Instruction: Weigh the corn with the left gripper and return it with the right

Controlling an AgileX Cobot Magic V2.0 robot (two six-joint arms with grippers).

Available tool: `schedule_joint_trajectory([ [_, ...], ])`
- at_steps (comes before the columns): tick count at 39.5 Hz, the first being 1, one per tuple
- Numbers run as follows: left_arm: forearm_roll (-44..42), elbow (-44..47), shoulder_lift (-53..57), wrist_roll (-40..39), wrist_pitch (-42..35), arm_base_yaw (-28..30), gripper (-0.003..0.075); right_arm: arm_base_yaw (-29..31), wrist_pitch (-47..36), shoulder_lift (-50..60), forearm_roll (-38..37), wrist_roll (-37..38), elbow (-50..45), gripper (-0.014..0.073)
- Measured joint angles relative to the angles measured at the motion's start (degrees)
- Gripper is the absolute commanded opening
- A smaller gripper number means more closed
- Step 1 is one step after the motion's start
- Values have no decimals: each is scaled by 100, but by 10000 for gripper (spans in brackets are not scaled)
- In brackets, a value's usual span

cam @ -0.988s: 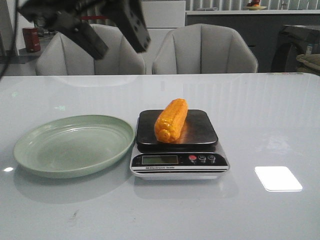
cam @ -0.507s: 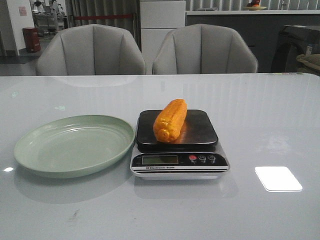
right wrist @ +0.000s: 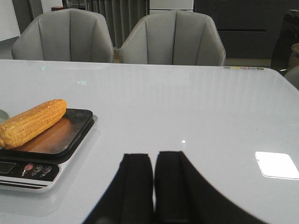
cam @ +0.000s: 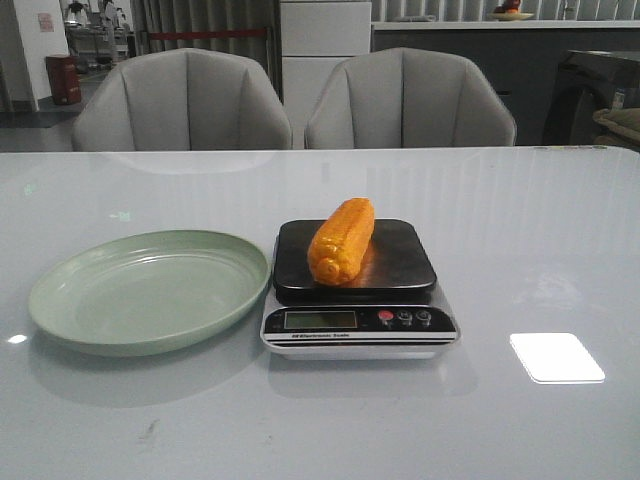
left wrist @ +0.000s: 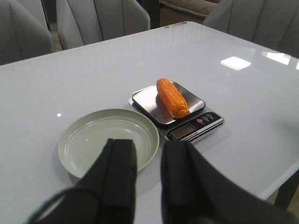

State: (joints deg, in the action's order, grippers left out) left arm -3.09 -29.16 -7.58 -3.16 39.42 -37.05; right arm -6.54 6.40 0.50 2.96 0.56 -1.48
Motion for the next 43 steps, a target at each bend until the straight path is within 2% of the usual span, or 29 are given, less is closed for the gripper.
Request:
schedule_joint_trajectory([
  [8, -13, 294, 746, 218, 51, 0, 125, 0, 0, 0, 0, 0, 0, 186],
  [17, -13, 322, 788, 227, 33, 0, 125, 0, -52, 0, -29, 0, 0, 186],
  [27, -13, 331, 788, 240, 18, 0, 125, 0, -1151, 0, -29, 0, 0, 186],
  [30, -13, 331, 788, 240, 18, 0, 125, 0, -1215, 0, -29, 0, 17, 186],
  [35, -13, 331, 788, 240, -28, 0, 125, 0, -1151, -210, -29, 0, 435, 186],
  [43, -13, 331, 788, 240, -41, 0, 125, 0, -707, -1272, -29, 0, 1390, 186],
])
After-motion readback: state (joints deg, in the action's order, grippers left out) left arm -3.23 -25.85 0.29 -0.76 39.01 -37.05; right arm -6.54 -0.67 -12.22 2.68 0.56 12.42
